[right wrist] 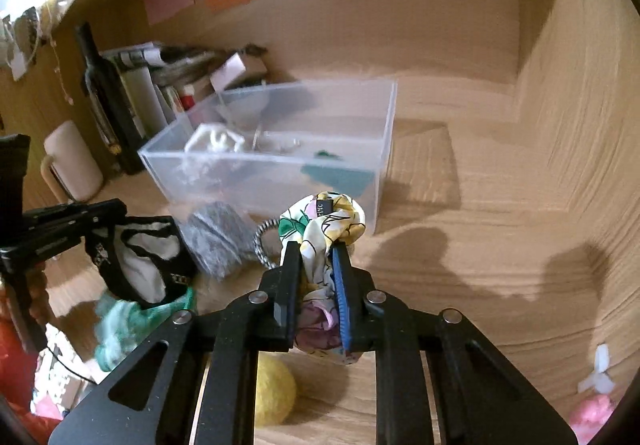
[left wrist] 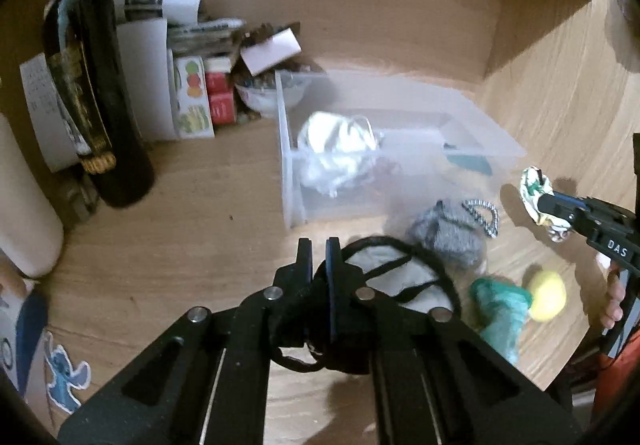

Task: Organize soft objects
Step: 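Grasp the black chain-strap bag with the left tool while the right tool grasps the floral scrunchie, then lower the black bag and scrunchie into the clear box and open both tools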

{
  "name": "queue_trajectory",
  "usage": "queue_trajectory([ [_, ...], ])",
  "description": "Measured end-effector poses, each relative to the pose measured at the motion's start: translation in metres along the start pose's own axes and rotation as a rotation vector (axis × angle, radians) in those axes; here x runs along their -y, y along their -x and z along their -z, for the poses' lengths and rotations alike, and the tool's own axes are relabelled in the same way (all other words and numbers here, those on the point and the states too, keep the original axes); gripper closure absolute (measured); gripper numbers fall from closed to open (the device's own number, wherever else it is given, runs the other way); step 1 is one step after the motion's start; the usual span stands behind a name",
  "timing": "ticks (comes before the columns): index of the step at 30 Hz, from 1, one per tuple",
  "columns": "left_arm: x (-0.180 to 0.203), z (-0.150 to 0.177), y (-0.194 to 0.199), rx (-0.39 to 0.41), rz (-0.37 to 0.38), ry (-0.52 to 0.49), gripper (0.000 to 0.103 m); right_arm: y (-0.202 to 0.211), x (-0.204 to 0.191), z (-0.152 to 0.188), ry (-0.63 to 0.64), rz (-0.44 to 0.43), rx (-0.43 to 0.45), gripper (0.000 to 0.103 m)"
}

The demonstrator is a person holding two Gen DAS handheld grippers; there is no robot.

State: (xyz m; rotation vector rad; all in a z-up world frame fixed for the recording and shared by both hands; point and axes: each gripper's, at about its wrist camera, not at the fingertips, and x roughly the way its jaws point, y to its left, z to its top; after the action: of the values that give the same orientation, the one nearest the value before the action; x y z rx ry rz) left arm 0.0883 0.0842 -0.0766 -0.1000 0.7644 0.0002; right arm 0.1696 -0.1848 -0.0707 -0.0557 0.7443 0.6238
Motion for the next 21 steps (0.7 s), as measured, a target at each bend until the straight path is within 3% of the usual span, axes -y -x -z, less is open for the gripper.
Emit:
queue_trajectory([
  [21,0.022,-0.104,0.034,0.188,-0.026,-0.099,0.098,0.014,-0.01,-0.04,0.019,-0.021,0.144,0.089],
])
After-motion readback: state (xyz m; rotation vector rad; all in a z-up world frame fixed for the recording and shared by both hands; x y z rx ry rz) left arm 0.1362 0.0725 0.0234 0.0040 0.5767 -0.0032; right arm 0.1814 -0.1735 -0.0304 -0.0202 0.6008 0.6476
